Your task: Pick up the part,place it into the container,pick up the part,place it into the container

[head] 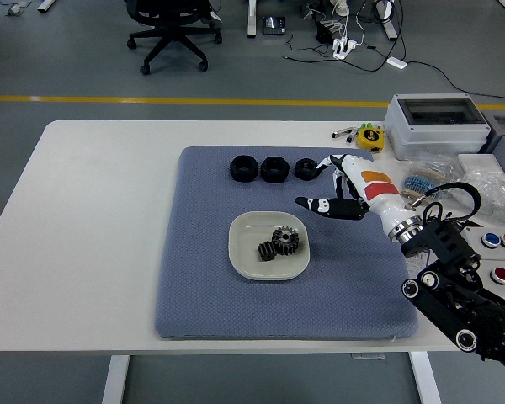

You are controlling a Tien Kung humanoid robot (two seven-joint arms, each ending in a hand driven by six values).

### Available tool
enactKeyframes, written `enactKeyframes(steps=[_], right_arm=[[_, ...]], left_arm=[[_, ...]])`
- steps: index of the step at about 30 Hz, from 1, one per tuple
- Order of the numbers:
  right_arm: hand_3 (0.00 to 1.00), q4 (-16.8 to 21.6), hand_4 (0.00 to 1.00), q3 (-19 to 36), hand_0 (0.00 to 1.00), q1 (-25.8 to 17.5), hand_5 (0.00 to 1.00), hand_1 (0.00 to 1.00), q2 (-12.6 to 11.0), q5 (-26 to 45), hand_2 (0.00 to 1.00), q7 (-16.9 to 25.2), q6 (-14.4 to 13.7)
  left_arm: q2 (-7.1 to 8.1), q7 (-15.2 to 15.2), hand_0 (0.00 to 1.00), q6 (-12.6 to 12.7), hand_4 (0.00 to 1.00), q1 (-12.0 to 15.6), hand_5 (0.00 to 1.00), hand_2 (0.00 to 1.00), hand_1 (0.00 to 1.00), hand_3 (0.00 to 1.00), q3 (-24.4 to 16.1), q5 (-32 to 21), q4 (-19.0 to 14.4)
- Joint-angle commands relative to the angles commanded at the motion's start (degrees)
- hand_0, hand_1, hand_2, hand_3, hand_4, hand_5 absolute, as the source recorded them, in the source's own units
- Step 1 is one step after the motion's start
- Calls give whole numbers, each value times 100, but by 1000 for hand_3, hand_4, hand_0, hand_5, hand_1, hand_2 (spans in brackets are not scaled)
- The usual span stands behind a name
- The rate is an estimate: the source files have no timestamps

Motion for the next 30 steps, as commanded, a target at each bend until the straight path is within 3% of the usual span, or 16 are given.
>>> enactKeyframes(steps=[2, 3, 8, 9, 14, 15, 21, 22, 24, 26, 30], right_arm=[[524, 99, 998, 27, 249, -84, 570, 252, -26, 462, 362, -11, 147], [725, 183, 998, 51, 578, -156, 620, 664, -42, 723, 731, -8, 227], [725, 460, 998, 275, 578, -430, 620, 664, -73, 1915, 731, 42, 439], [809, 483, 998, 333, 734, -471, 719, 750, -73, 2176, 796, 64, 458], [809, 560, 998, 718, 734, -729, 719, 750, -92, 3367, 796, 173, 410], [824, 581, 998, 779, 775, -786, 751, 770, -103, 3628, 813, 184, 410], [824, 695, 998, 1053, 775, -1100, 751, 770, -134, 5080, 813, 214, 532], [825, 711, 998, 1088, 807, -1151, 803, 783, -134, 5304, 819, 220, 555], [825, 731, 998, 1141, 807, -1230, 803, 783, -134, 5824, 819, 223, 591], [825, 743, 998, 1188, 807, -1311, 803, 783, -136, 6195, 819, 222, 620], [827, 739, 998, 1246, 816, -1392, 830, 790, -136, 6102, 819, 198, 630]], left_arm=[[1, -3, 684, -2, 610, -4, 579, 656, 656, 552, 12, -13, 0], [3, -6, 683, -4, 610, -5, 577, 655, 656, 553, 31, -33, -1], [-2, -8, 683, -4, 610, -10, 577, 655, 656, 553, 37, -43, 2], [-2, -9, 683, -5, 611, -11, 579, 656, 655, 553, 38, -44, 3], [-12, -2, 683, -4, 611, -10, 579, 656, 655, 553, 14, -16, 8], [-13, 4, 683, -6, 611, -11, 579, 655, 656, 552, 9, 1, 8], [-22, 20, 683, -12, 611, -17, 579, 655, 656, 552, -12, 43, 10], [-23, 24, 683, -14, 611, -20, 580, 655, 656, 553, -15, 55, 11], [-25, 35, 683, -18, 611, -22, 580, 655, 656, 553, -33, 86, 12], [-26, 41, 683, -25, 611, -25, 580, 655, 656, 553, -34, 101, 12], [-27, 53, 681, -34, 610, -26, 580, 654, 655, 552, -48, 131, 12]])
